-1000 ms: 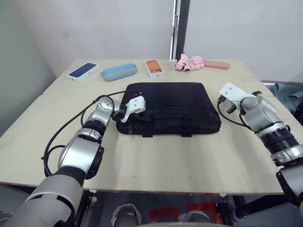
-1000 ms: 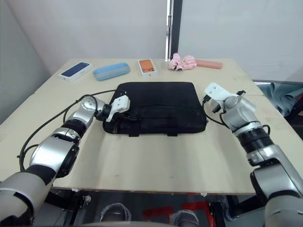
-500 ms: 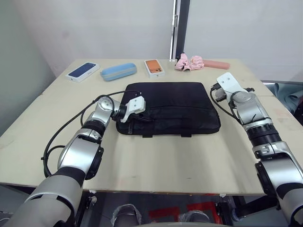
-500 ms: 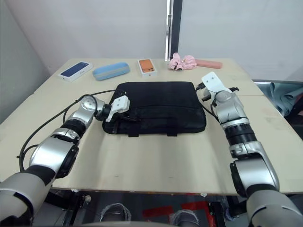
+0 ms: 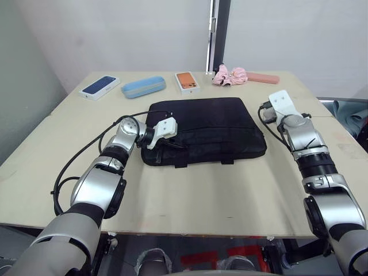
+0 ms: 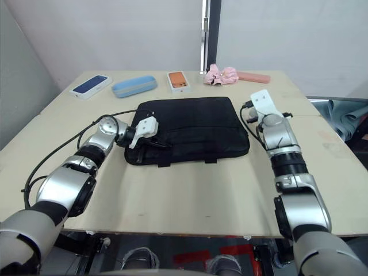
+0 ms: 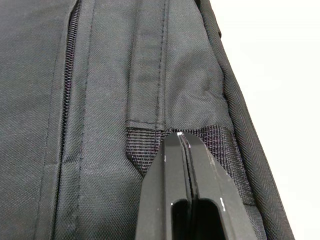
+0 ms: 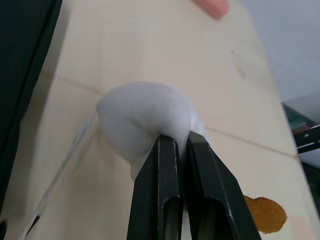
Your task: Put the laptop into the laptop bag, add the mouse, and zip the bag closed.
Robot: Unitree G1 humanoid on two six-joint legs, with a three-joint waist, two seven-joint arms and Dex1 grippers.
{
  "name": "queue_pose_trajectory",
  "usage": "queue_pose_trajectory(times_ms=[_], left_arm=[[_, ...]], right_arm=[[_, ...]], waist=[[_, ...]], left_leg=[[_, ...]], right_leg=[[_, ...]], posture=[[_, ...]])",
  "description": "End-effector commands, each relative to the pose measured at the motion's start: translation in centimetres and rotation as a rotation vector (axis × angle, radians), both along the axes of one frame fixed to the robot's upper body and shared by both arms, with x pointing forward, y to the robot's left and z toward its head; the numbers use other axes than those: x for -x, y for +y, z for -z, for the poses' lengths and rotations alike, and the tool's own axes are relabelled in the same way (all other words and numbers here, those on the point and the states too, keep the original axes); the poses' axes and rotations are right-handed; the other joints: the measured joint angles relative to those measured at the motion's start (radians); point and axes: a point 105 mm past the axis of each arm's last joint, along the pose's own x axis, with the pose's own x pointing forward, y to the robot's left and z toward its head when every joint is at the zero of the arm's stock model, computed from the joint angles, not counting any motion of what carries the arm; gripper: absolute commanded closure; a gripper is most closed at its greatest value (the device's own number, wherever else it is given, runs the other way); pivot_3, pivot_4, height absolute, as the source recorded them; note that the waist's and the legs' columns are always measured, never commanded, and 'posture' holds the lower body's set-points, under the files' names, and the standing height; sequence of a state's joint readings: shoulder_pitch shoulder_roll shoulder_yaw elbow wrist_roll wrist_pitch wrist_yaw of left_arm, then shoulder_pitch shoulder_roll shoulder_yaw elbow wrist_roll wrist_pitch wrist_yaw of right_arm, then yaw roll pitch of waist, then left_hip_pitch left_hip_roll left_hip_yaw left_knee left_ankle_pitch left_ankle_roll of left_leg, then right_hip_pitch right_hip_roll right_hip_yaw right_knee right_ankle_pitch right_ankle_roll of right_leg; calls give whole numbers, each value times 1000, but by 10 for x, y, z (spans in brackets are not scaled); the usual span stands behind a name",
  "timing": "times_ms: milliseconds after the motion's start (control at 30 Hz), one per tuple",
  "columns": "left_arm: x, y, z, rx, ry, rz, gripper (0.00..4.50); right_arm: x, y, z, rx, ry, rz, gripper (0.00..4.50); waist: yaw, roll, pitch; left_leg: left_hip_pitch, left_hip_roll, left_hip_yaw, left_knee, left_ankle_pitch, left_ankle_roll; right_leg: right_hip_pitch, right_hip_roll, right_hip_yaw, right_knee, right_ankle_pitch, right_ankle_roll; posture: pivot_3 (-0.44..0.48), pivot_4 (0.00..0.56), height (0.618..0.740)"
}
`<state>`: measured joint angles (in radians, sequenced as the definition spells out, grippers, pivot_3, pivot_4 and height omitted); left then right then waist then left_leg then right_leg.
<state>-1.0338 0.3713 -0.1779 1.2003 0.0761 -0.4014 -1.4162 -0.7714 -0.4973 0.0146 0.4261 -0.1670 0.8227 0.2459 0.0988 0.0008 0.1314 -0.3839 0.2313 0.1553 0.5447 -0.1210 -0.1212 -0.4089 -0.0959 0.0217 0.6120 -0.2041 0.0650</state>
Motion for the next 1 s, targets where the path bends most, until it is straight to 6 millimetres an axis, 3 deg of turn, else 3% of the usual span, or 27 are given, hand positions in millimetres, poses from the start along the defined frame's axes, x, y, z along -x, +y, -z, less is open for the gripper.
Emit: queue_pose_trajectory(times_ms=[33, 100, 133, 267, 500, 733, 767, 1000], left_arm=[[22, 13, 50, -153, 175, 14, 4500], [21, 13, 50, -150, 173, 12, 4500], [21, 12, 48, -140, 171, 9, 4500], [16, 9, 38, -74, 176, -14, 4500], [5, 14, -9, 99, 138, -17, 4500], [5, 41, -52, 186, 63, -32, 4500], [6, 47, -60, 204, 55, -48, 3982], [31, 95, -102, 271, 20, -176, 1700]], right_arm=[[4, 0, -3, -10, 20, -19, 4468], [6, -3, -2, -14, 24, -9, 4468], [6, 0, -2, -52, 21, -24, 3814], [5, 11, -27, -155, -62, -90, 2401], [29, 1, -87, -303, -203, -184, 54], [75, -23, -122, -379, -181, -279, 19], [84, -24, -124, -377, -172, -316, 0], [126, -30, -119, -397, -131, -491, 0]], waist=[[0, 0, 0], [1, 0, 0], [1, 0, 0], [2, 0, 0], [8, -1, 9], [8, -1, 13], [9, -1, 14], [12, -1, 15]], left_leg=[[0, 0, 0, 0, 0, 0], [0, 0, 0, 0, 0, 0], [0, 0, 0, 0, 0, 0], [0, 0, 0, 0, 0, 0], [-3, 0, 0, -1, 0, 0], [-18, 1, -1, -2, 0, 0], [-18, 2, -1, -2, -1, 0], [-22, 2, 0, 1, -3, 5]], right_leg=[[0, 0, 0, 0, 0, 0], [0, 0, 0, 0, 0, 0], [0, 0, 0, 0, 0, 0], [0, 0, 0, 0, 0, 0], [-4, 0, 1, -1, 0, 0], [-16, 2, -1, -2, 0, 0], [-16, 2, -1, -2, 0, 0], [-20, 2, -2, -2, -2, -3]], posture=[[0, 150, 740], [0, 150, 740], [0, 150, 740], [0, 150, 740], [0, 150, 740], [0, 150, 740], [0, 150, 740], [0, 150, 740]])
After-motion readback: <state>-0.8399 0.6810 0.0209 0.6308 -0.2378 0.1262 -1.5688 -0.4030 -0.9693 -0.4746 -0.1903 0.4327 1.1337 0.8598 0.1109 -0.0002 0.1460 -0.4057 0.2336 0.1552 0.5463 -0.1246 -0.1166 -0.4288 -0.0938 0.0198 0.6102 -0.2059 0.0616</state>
